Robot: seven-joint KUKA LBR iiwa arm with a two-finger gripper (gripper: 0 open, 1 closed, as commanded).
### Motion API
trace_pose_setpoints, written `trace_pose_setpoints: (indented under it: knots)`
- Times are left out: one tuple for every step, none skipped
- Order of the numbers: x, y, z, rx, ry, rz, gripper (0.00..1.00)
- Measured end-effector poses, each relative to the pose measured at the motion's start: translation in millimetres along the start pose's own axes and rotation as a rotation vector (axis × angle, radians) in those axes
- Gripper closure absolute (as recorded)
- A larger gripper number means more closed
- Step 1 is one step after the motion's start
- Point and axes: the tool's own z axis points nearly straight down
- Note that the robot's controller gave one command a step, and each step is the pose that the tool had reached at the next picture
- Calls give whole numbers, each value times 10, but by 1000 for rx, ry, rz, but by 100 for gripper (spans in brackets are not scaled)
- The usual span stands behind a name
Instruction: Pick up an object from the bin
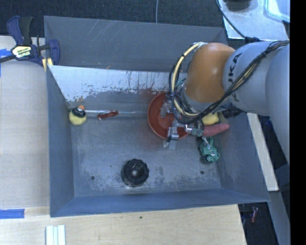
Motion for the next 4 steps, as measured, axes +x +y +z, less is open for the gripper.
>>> trace_pose_setpoints:
  knots:
    - [35,205,41,1,-3,117,0]
    - [19,83,44,-1,2,11,0]
    - [32,178,40,0,1,74,0]
    - [100,77,91,1,38,13,100]
